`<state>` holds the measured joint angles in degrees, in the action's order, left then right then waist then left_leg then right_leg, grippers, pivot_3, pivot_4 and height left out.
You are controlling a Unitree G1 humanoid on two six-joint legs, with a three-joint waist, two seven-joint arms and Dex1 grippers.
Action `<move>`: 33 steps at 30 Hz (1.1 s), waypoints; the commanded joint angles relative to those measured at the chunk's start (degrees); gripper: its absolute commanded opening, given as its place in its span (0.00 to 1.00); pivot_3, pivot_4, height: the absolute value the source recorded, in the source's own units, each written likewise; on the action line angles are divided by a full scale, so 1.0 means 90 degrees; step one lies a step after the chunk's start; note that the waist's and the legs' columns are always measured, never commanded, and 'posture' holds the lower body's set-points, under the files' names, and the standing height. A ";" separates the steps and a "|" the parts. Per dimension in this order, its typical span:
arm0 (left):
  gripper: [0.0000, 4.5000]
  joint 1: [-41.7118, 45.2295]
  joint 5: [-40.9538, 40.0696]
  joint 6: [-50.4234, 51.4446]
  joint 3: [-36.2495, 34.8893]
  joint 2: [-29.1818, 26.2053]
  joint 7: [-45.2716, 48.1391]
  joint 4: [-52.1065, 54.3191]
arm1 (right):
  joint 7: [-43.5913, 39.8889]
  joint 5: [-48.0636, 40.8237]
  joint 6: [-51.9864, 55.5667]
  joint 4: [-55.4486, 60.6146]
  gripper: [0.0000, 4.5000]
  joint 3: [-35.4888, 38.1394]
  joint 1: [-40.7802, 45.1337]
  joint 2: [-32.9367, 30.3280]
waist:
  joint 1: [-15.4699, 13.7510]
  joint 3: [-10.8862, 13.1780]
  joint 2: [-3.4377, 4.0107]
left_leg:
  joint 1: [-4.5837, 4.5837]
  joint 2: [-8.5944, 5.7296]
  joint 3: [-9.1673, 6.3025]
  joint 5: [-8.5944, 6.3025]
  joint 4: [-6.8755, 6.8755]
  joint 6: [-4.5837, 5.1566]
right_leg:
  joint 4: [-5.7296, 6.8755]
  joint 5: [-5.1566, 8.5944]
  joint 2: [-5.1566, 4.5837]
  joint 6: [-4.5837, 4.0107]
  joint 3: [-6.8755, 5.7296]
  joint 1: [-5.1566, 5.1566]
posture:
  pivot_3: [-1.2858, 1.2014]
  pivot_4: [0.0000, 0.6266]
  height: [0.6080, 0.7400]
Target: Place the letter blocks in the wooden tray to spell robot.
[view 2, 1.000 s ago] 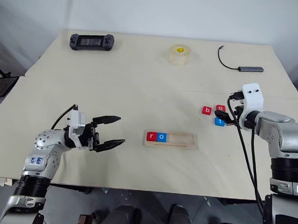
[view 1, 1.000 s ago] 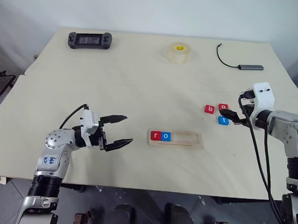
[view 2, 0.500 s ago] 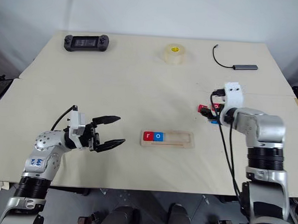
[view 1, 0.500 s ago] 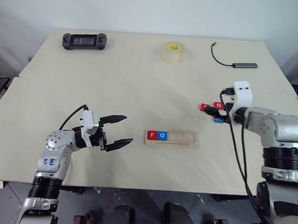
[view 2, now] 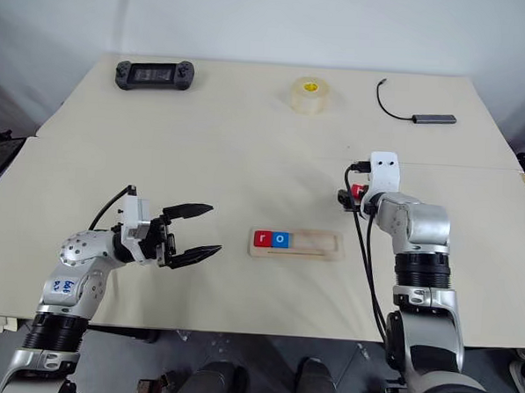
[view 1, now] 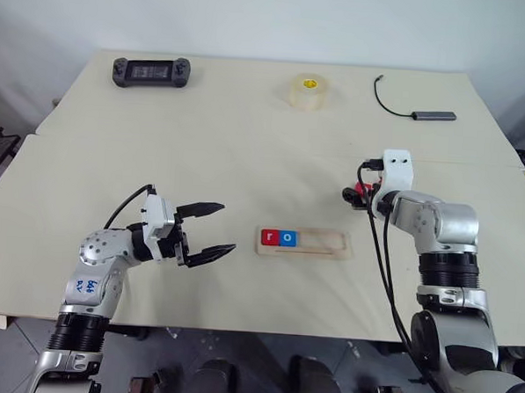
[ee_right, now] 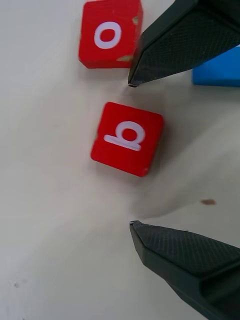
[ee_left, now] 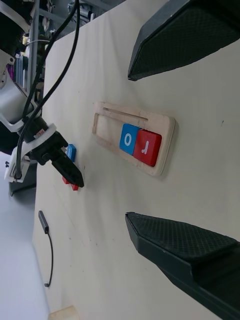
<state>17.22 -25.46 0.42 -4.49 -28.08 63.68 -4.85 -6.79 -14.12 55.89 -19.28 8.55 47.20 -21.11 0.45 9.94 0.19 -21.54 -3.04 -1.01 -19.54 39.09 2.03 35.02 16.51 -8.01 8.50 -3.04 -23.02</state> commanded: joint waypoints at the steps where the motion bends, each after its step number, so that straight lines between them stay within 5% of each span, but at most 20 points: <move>1: 1.00 0.0009 -0.0047 -0.0026 -0.0001 -0.0007 -0.0047 0.0247 | 0.0220 0.0113 -0.0278 -0.0305 0.91 0.0199 0.0089 0.0127 | 0.0013 0.0000 0.0000 | 0.0001 0.0000 0.0001 0.0000 0.0001 0.0000 | 0.0002 0.0000 0.0000 0.0000 0.0001 0.0000 | 0.52 0.24 1.00; 9: 1.00 0.0005 -0.0032 -0.0044 0.0081 0.0009 -0.0051 0.0255 | 0.0333 0.0207 -0.0225 -0.0104 0.33 0.0192 -0.0073 0.0292 | 0.0127 0.0000 0.0001 | 0.0002 0.0005 0.0000 0.0001 -0.0001 -0.0001 | 0.0005 0.0000 0.0003 -0.0001 0.0004 -0.0001 | 0.52 0.24 1.00; 19: 1.00 0.0172 -0.0025 -0.0061 0.0222 0.0070 0.0092 0.0090 | 0.0027 -0.0087 0.1087 0.2364 0.32 0.0334 -0.0709 -0.0089 | 0.0107 0.0000 0.0002 | -0.0009 0.0004 0.0001 0.0001 -0.0004 -0.0002 | 0.0007 0.0001 0.0002 -0.0002 0.0010 -0.0021 | 0.52 0.24 1.00; 28: 1.00 0.0582 -0.0032 -0.0184 0.0427 0.0099 0.0640 -0.0369 | 0.0050 -0.0271 0.3119 0.5787 0.32 0.0644 -0.2552 -0.0193 | 0.0008 0.0000 0.0003 | -0.0059 0.0003 0.0006 0.0002 0.0002 -0.0002 | 0.0008 0.0001 0.0005 -0.0001 0.0012 -0.0071 | 0.52 0.24 1.00; 33: 1.00 0.0829 0.0033 -0.0351 0.0432 0.0135 0.0798 -0.0715 | 0.0125 -0.0117 0.3595 0.6629 0.32 0.0847 -0.3352 0.0073 | -0.0044 0.0000 0.0003 | -0.0063 0.0000 0.0004 0.0002 0.0003 -0.0001 | 0.0007 0.0001 0.0006 -0.0001 0.0013 -0.0071 | 0.52 0.24 1.00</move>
<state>23.74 -25.26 -1.50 -0.24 -26.96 70.30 -11.41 -6.17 -15.72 87.66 37.26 14.67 17.39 -20.80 0.06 9.94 0.21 -22.10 -3.04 -0.97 -19.51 39.12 2.02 35.08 16.51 -7.95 8.49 -2.92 -23.65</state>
